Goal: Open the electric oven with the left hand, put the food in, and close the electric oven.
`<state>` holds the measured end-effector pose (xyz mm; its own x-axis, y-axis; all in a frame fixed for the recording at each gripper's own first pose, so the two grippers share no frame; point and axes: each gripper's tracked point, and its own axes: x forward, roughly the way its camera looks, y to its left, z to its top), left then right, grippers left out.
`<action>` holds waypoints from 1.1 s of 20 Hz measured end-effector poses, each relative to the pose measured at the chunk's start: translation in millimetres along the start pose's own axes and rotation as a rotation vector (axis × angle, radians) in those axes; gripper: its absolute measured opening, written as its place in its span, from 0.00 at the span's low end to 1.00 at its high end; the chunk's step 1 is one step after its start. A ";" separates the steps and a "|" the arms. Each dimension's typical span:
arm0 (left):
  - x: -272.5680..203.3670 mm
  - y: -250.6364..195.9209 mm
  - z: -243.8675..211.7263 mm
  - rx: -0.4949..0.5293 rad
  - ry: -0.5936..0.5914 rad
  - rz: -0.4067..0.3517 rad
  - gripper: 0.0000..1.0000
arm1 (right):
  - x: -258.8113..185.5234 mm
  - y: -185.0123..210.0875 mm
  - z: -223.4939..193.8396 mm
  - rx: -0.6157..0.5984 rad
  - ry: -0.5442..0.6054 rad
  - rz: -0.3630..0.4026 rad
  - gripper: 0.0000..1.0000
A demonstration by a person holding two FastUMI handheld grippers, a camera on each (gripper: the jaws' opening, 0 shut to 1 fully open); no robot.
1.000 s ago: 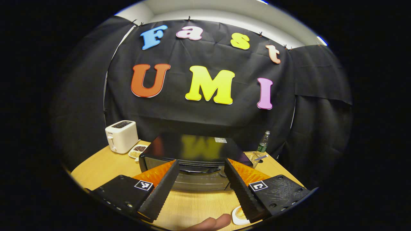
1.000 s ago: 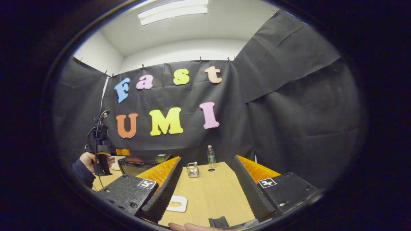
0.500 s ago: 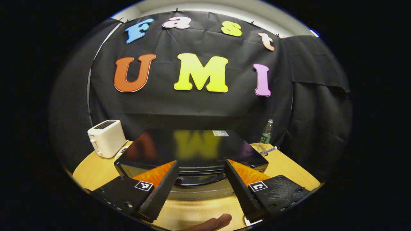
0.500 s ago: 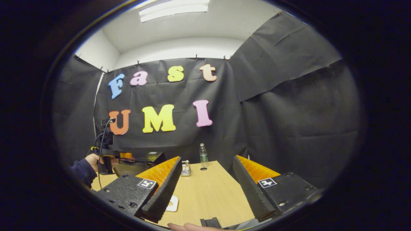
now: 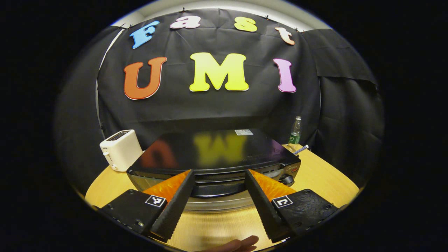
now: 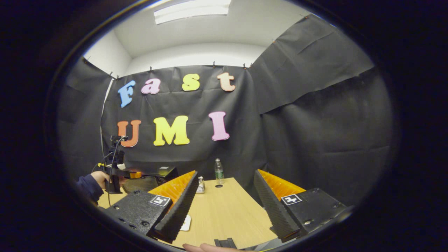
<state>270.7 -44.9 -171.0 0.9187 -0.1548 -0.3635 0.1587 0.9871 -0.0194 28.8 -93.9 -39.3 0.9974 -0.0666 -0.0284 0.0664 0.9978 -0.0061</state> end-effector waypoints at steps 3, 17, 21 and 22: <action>-13.0 -1.9 -7.5 -0.006 0.005 -0.003 0.95 | -1.4 1.6 -2.0 0.002 0.010 0.011 0.96; -68.4 -13.8 -62.1 0.042 -0.045 0.007 0.96 | 14.3 5.1 -23.6 0.033 0.071 0.017 0.96; -77.9 -17.6 -82.0 0.060 -0.069 0.024 0.98 | 16.2 4.3 -22.1 0.033 0.065 0.011 0.96; -79.9 -18.2 -87.0 0.062 -0.070 0.029 0.98 | 16.1 3.4 -21.4 0.029 0.060 0.005 0.96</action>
<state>162.9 -46.9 -222.6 0.9460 -0.1306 -0.2967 0.1516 0.9872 0.0487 44.5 -91.7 -61.2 0.9943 -0.0610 -0.0880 0.0633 0.9977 0.0235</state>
